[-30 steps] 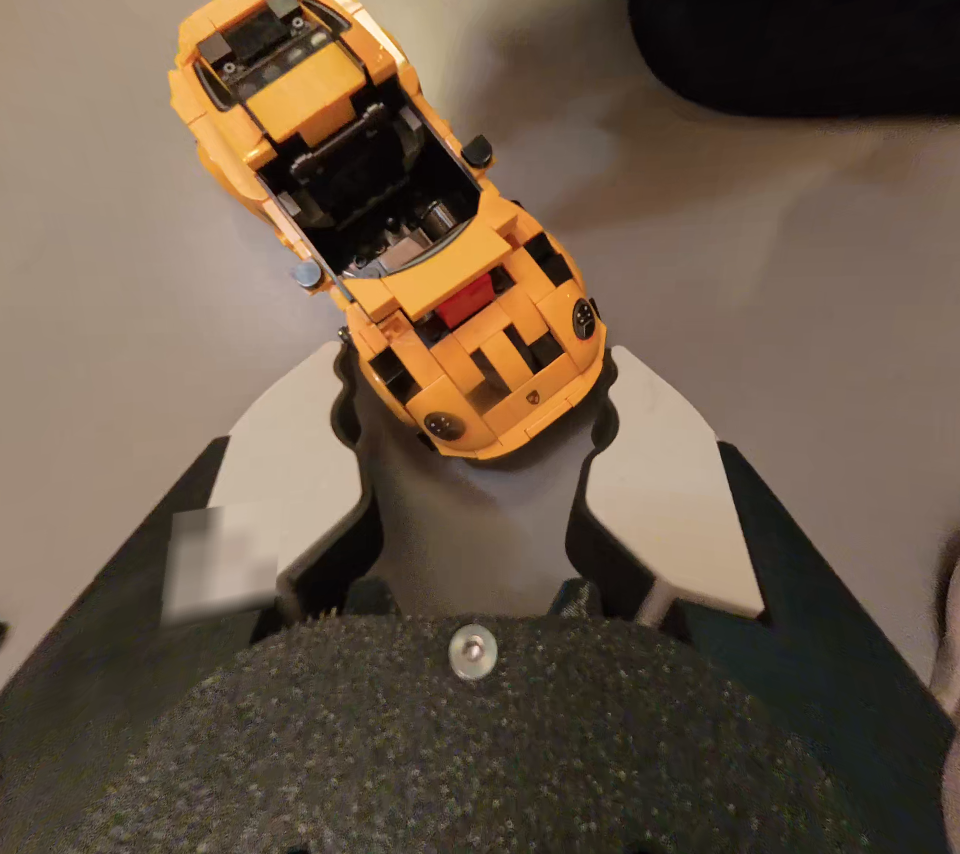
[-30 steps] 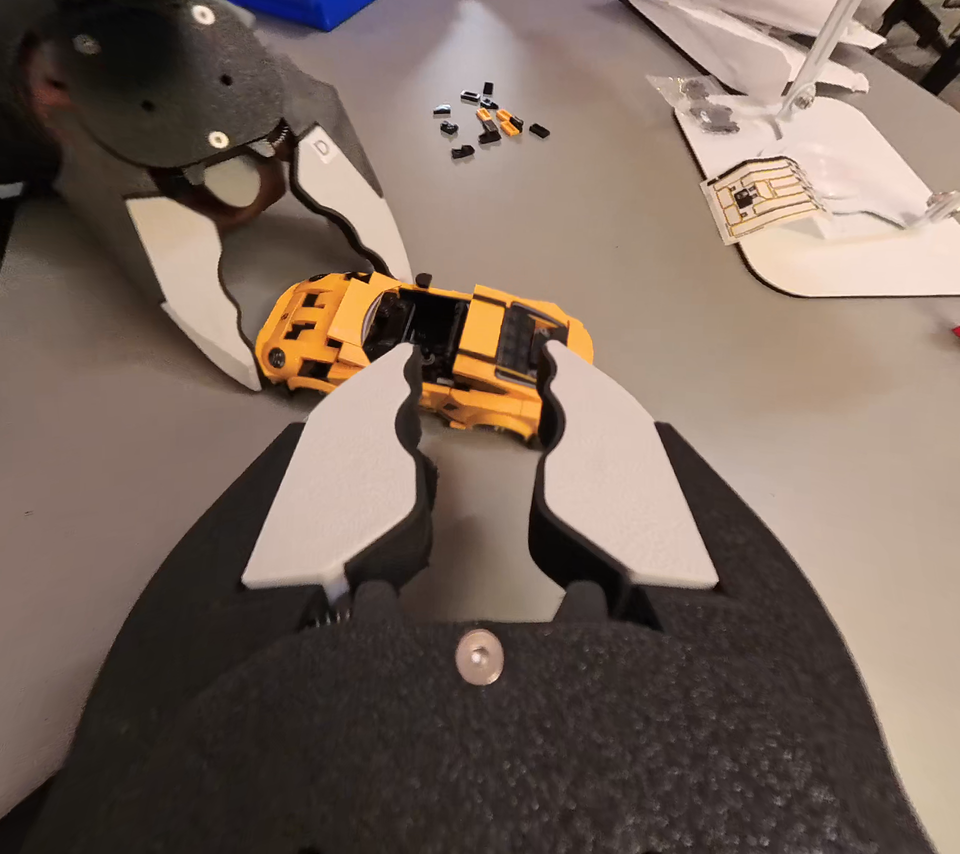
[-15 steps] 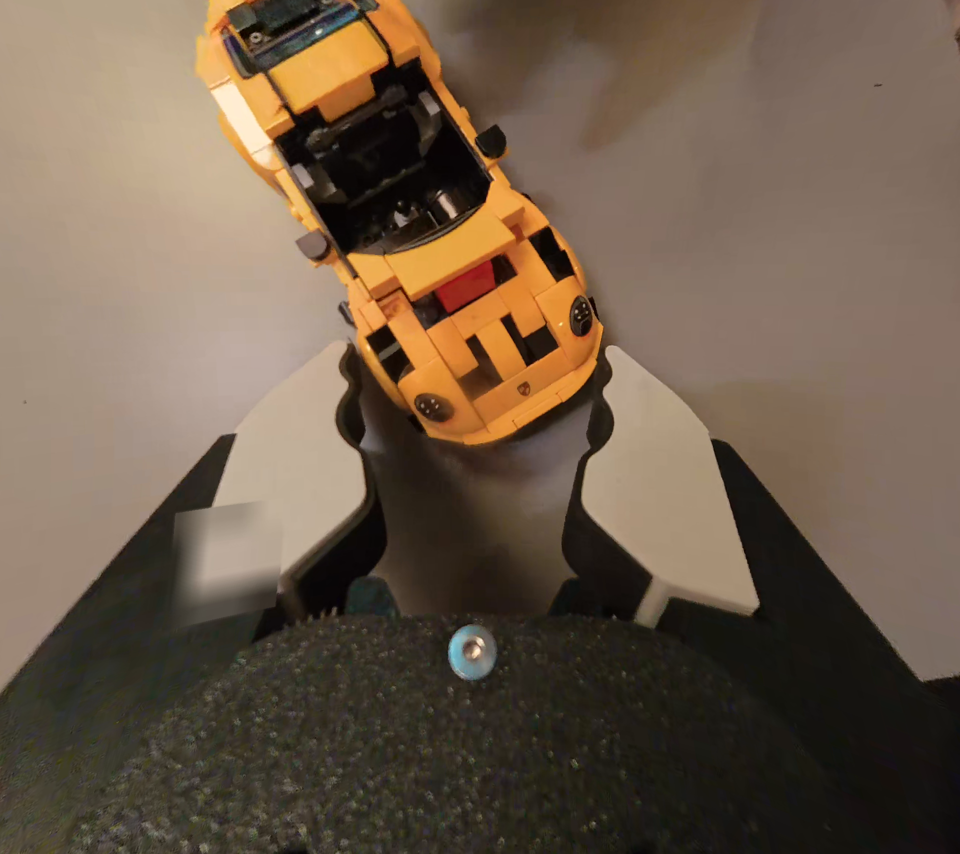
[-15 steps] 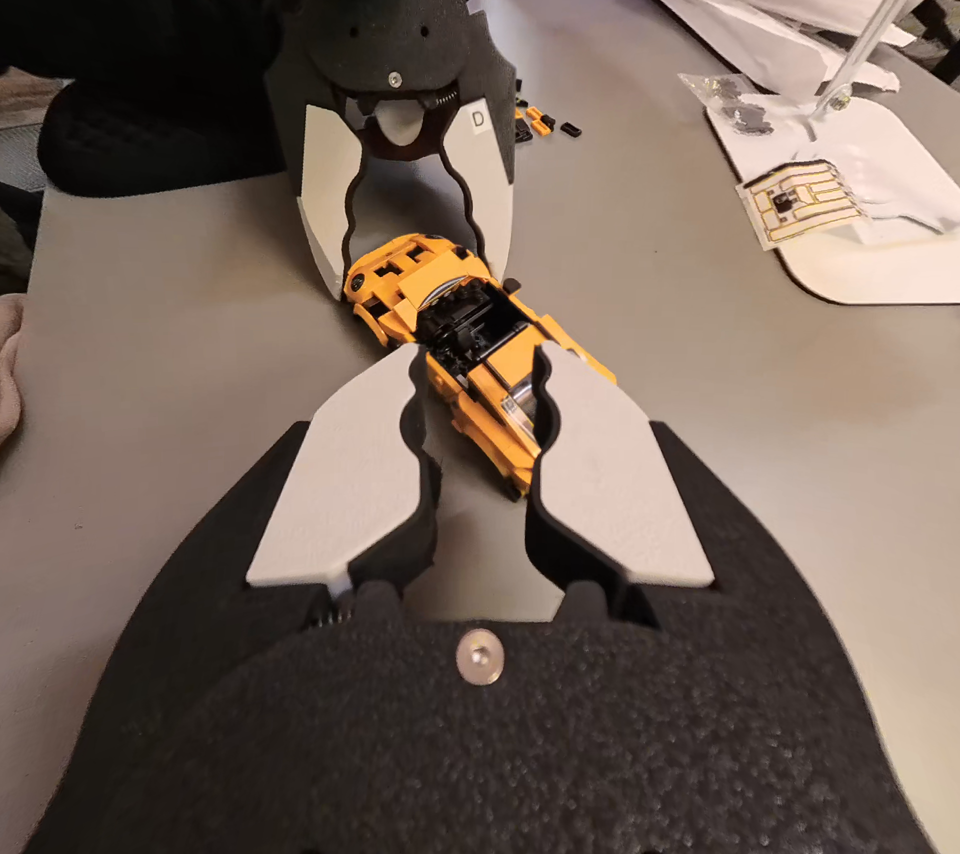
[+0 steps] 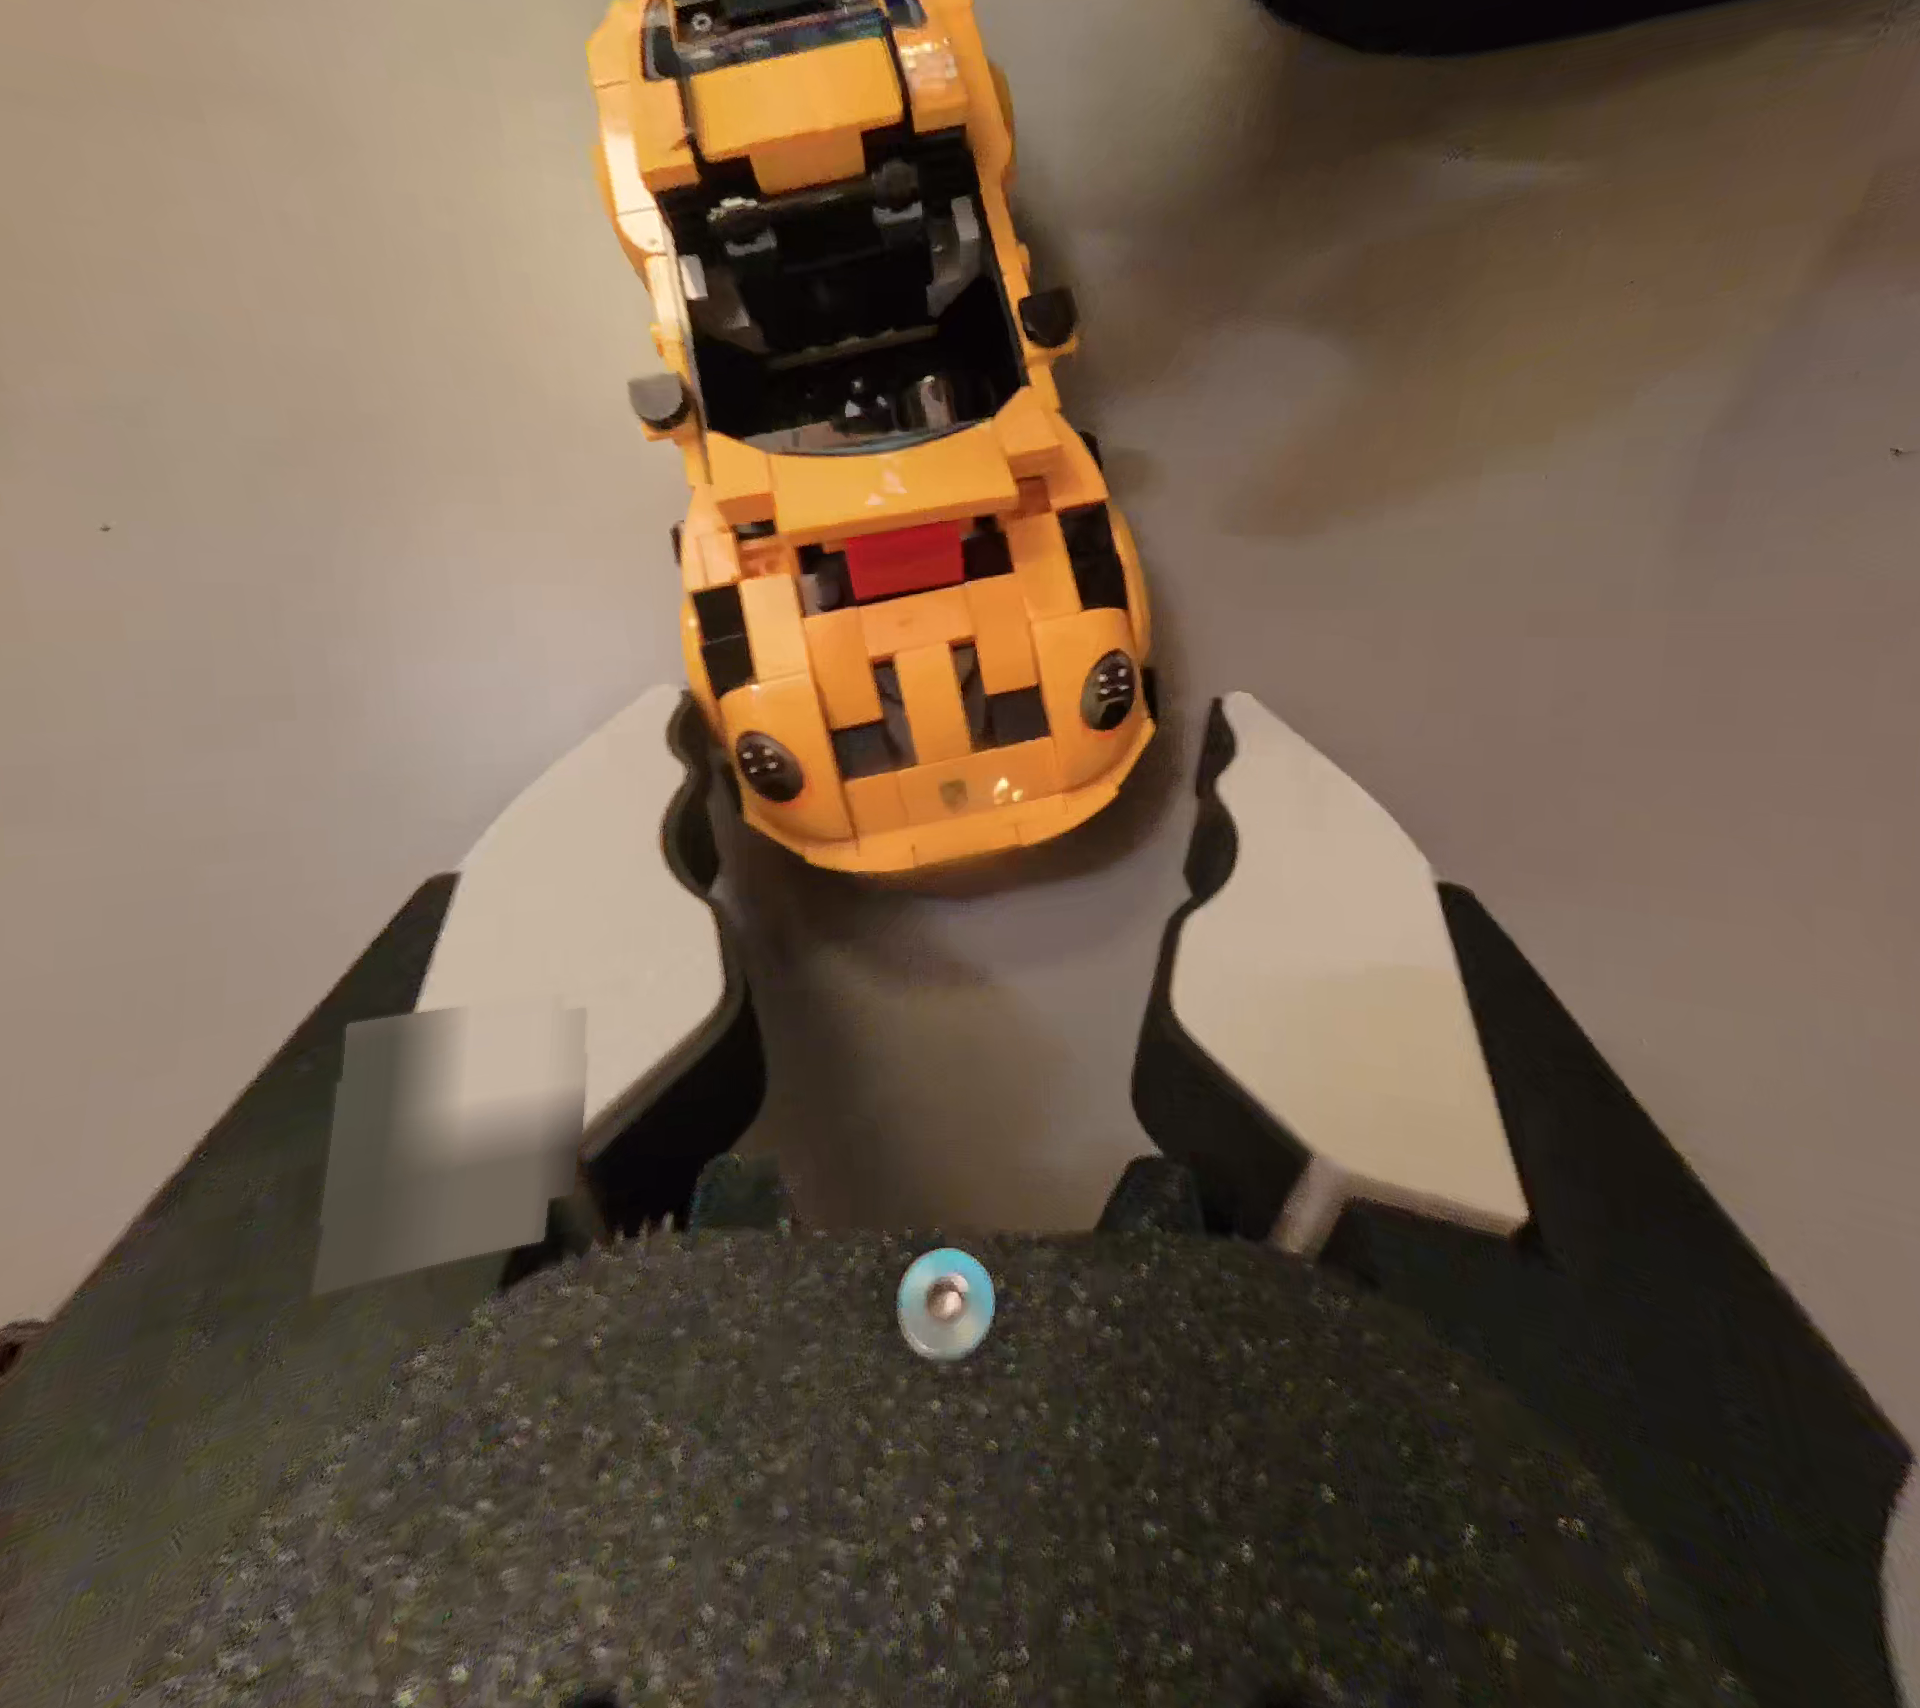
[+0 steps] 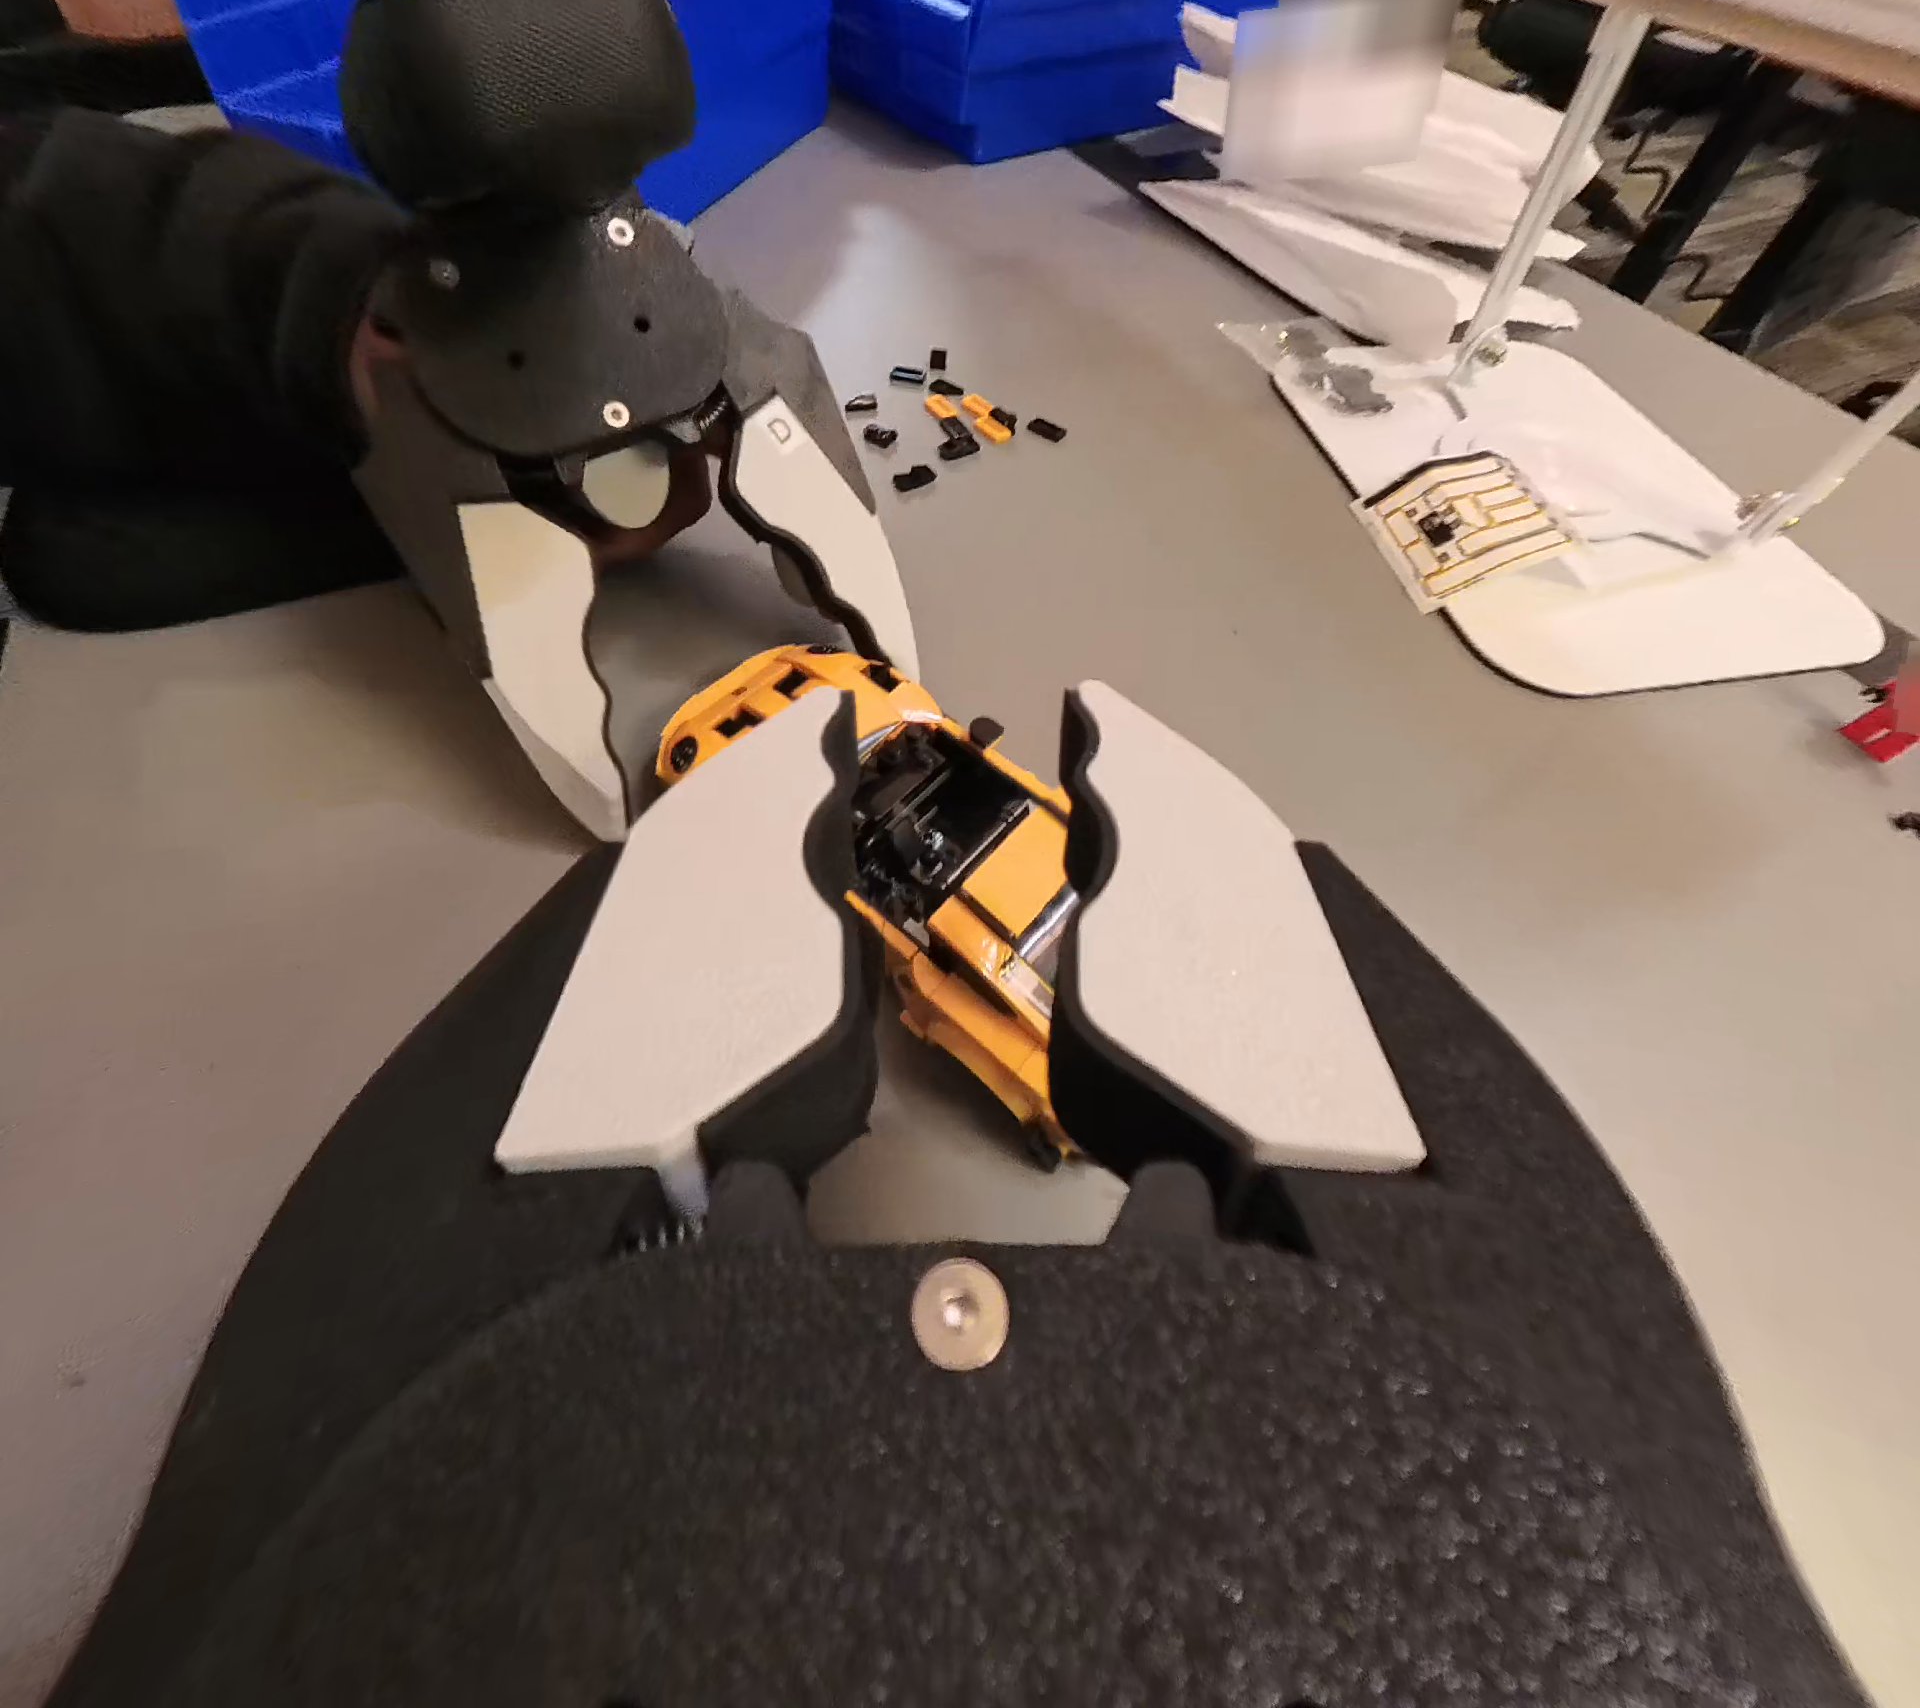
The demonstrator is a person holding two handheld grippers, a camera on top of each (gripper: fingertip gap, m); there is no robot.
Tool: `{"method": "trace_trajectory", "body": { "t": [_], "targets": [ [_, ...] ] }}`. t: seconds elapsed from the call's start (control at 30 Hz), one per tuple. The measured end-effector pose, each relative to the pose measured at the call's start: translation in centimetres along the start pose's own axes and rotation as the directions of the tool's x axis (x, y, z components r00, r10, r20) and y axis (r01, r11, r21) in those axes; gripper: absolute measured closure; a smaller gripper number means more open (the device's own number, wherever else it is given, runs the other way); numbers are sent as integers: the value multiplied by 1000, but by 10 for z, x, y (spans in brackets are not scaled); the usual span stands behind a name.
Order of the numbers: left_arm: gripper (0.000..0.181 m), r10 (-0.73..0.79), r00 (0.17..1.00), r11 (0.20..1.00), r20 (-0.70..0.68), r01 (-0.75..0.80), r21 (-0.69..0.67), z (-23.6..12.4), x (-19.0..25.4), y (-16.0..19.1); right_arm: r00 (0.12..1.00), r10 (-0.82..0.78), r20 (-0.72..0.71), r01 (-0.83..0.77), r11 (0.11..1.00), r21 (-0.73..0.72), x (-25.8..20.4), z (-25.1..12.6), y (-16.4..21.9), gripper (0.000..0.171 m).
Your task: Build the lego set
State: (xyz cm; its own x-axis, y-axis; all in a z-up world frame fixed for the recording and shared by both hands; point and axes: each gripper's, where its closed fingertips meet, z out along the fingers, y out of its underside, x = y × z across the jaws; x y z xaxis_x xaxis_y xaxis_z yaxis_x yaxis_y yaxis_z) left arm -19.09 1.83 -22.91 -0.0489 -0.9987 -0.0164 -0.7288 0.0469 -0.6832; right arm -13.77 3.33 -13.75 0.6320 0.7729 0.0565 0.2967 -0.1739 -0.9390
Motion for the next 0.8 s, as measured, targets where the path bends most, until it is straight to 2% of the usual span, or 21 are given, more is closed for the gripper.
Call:
{"method": "trace_trajectory", "body": {
  "t": [0.03, 0.3, 0.47, 0.8],
  "targets": [
    [102, -5, 1000, 1000, -2, 5, 3, -1, -1, 0, 1000, -4, -12, 4, 1000, 13, 1, 0, -1, 135],
    [104, 18, 1000, 998, 2, -18, 64, -7, -12, 5, 992, 57, -116, -41, 989, 139, 22, -9, -4, 138],
    [106, 59, 998, 993, 37, -62, 103, -11, -20, 6, 983, 45, -180, -17, 988, 155, 34, -11, -2, 138],
    [109, 38, 998, 994, 55, -43, 104, -14, -23, 9, 971, 7, -238, 24, 991, 128, 39, -10, 3, 141]
  ]
}}
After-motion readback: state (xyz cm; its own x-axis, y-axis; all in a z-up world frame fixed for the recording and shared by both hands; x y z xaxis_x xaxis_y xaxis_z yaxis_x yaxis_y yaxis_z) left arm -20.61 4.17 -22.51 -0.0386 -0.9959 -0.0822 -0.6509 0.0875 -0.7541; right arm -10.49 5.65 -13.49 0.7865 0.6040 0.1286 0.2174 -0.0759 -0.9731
